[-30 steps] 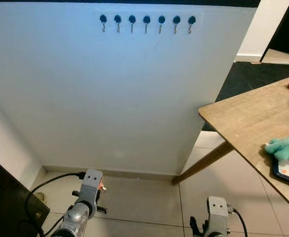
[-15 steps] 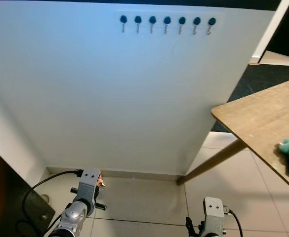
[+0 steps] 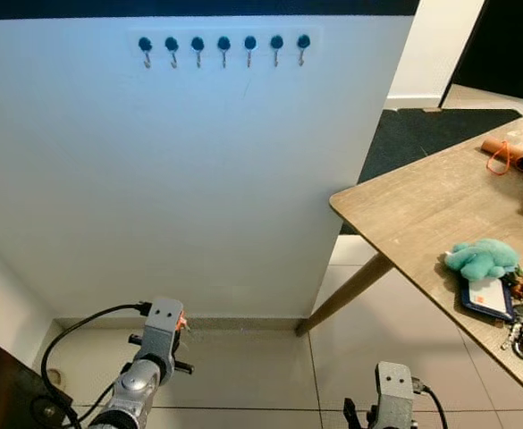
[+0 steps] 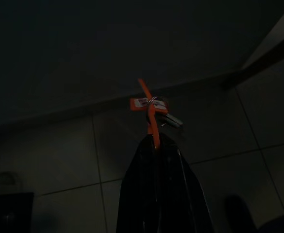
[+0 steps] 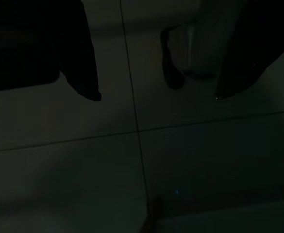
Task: Hang keys on a hook
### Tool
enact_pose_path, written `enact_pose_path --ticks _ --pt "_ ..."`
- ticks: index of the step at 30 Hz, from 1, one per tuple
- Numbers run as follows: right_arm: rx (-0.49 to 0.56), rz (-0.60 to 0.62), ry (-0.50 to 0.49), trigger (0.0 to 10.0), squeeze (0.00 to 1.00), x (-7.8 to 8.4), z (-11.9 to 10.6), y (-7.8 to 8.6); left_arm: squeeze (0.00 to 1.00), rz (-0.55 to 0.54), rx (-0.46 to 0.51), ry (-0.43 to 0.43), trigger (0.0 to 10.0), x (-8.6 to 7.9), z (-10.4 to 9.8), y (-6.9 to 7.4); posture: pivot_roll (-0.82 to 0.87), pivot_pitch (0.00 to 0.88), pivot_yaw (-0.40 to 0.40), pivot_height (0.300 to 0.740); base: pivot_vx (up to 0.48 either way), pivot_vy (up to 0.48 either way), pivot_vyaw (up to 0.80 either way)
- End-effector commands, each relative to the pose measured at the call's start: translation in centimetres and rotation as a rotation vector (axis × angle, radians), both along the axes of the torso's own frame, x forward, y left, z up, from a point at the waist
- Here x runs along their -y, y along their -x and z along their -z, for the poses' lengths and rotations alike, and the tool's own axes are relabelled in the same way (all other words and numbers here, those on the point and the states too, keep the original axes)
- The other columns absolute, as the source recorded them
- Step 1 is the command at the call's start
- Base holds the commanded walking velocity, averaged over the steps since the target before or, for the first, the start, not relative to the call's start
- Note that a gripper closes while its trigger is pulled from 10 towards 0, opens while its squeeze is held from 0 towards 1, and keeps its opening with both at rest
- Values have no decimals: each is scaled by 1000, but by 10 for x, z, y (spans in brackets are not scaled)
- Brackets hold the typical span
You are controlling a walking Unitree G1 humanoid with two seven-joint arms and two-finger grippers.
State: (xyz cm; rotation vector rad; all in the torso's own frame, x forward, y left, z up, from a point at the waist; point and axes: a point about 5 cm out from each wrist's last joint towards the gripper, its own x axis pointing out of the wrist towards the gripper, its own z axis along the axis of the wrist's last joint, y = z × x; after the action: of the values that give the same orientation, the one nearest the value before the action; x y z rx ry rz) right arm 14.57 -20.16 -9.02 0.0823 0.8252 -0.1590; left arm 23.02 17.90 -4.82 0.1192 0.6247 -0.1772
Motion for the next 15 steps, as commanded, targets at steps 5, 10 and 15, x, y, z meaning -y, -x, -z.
enact_pose_path --ticks 5,10,15 --pt "-7 5 -11 10000 0 -1 1 2 0 -10 -23 -16 10000 -8 2 3 36 36 -17 740 0 0 0" --pt "-11 1 -6 10000 0 1 2 5 0 7 -30 -60 10000 -6 4 6 34 45 -21 740 0 -192 0" --pt "-11 1 -3 10000 0 3 1 4 0 -38 -25 -57 10000 -10 3 5 36 45 -29 740 0 0 0"
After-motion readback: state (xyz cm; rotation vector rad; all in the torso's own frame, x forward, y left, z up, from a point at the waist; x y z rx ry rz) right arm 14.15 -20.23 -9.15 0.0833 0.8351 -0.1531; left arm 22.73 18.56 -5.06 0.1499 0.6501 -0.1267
